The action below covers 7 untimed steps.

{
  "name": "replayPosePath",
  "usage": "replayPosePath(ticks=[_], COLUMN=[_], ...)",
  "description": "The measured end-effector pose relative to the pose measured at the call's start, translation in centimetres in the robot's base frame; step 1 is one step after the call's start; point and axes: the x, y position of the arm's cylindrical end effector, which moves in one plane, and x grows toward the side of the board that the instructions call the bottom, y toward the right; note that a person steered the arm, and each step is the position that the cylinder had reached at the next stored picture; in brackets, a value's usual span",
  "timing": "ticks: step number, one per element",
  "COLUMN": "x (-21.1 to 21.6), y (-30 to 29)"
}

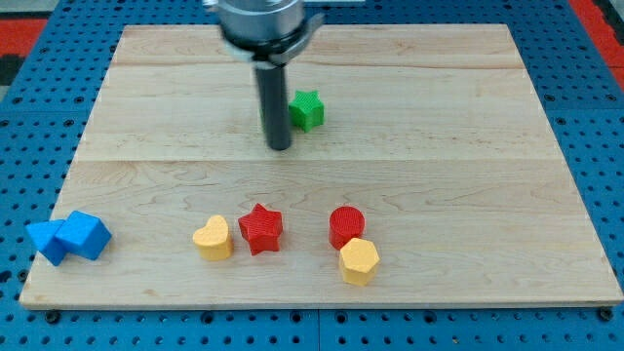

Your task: Separate the green blocks

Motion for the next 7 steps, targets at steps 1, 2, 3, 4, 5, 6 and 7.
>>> replayPosePath(ticks=[1,2,3,4,5,6,7], x=[-0.6,-1.9,-2.6,-5.3,-6.4,-5.8,-2.5], y=[0.8,-4.8,-8.3,-7.8,-1.3,4.1,3.9])
